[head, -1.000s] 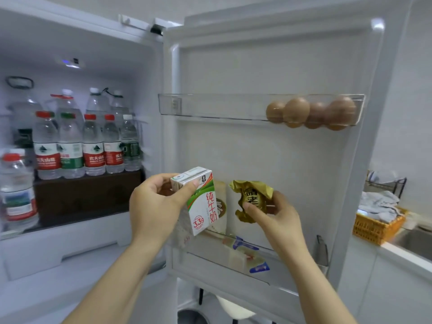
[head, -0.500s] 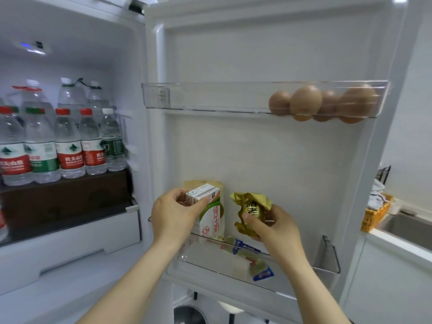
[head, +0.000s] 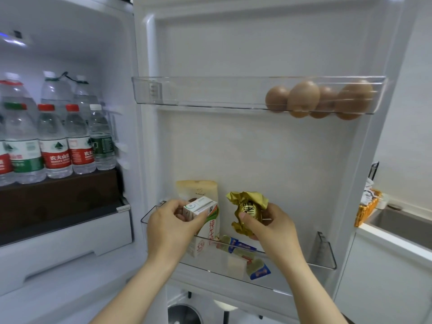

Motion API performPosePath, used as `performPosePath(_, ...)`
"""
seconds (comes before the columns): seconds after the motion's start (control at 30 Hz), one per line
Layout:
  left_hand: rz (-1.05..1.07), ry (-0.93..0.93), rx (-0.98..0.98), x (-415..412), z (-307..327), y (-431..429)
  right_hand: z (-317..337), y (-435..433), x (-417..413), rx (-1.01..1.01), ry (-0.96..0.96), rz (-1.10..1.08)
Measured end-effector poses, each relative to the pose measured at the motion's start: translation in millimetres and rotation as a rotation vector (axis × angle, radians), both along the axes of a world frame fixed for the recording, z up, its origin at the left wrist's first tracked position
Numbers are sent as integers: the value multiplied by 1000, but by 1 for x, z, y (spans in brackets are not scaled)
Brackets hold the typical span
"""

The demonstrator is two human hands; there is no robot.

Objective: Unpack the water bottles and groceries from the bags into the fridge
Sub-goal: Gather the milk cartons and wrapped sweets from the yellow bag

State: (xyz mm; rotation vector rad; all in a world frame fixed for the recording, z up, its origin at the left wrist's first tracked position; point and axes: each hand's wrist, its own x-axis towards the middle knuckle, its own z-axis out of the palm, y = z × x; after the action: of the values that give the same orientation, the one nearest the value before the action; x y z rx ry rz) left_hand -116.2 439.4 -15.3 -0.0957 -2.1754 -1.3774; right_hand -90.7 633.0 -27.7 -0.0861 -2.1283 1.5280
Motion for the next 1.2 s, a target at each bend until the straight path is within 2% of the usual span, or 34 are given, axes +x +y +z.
performPosePath(0.1, 52, -2, -117, -2, -4, -2, 0, -1, 0, 0, -4, -1)
performPosePath(0.23, 103, 33, -380, 1, -3, 2, 0, -2, 2, 5, 1, -10)
performPosePath(0.5, 95, 70, -539, -3, -4, 2, 0, -3, 5, 19, -5, -12)
performPosePath(0.6, 75, 220, -525, -4, -9, 2, 1, -4, 7, 26, -3, -14)
performPosePath(0.7, -56, 340, -535, -7, -16, 7, 2, -5, 9, 39, 3, -13)
performPosePath(0.77, -158, 339, -532, -9, -25, 12, 3, -6, 10, 47, 12, -15)
performPosePath(0.87, -187, 292, -412, -10, -38, 16, 4, -6, 12, 83, 10, -22)
performPosePath(1.07, -195, 278, -342, -13, -40, 22, 19, 19, 27, 326, -59, -21)
performPosePath(1.2, -192, 286, -332, -12, -40, 23, 35, 47, 36, 667, -186, -120)
